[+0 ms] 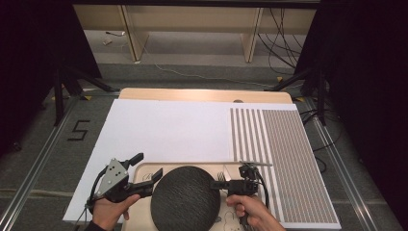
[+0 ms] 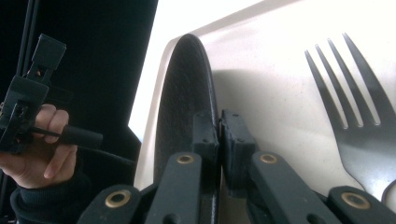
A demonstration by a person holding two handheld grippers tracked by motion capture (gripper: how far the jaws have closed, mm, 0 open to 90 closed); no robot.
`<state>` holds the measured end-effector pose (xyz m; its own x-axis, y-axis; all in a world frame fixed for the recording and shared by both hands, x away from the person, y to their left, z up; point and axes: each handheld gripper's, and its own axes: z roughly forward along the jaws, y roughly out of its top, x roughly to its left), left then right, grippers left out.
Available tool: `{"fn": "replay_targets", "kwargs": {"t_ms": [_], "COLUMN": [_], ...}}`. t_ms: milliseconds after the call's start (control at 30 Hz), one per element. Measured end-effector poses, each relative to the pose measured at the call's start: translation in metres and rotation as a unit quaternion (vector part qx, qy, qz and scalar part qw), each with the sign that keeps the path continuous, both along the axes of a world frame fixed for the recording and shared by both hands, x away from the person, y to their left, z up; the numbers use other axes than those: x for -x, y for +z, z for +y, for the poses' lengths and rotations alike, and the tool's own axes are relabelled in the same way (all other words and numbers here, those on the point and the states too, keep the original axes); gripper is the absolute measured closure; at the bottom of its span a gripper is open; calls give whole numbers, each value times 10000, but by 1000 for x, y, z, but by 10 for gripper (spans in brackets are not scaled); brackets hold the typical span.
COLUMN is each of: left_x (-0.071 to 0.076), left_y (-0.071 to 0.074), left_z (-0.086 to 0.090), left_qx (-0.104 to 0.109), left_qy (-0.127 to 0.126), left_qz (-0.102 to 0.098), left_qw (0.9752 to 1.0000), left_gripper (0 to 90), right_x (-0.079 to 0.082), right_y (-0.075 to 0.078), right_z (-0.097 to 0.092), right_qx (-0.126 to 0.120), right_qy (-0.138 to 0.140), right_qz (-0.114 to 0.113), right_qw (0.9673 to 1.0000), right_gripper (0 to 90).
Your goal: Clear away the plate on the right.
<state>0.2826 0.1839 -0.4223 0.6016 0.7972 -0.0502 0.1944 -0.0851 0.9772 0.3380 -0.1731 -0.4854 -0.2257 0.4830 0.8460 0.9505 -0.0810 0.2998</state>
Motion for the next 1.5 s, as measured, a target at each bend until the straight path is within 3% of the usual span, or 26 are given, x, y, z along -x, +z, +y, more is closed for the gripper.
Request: {"fn": "replay_targets", "kwargs": {"t_ms": [900,1100,1500], "left_x": [0,0,0], "left_y": [0,0,-1], "left_z": [-1,0,-1], "left_qx": [-12,-9,-22], "left_qy": [-10,-7,-26], "left_qz": [14,15,8], "left_qw": [10000,10000,10000], "left_gripper": [190,190,190], "right_x": [-6,-8,-8], "right_y": [1,2,7], "right_z": [-1,-1,3], "right_qx": [283,493,1208], "right_qy": [107,241,592], "right_qz": [-176,-244,-570], "right_qw": [9994,9982,9893], "right_gripper": [872,855,800]}}
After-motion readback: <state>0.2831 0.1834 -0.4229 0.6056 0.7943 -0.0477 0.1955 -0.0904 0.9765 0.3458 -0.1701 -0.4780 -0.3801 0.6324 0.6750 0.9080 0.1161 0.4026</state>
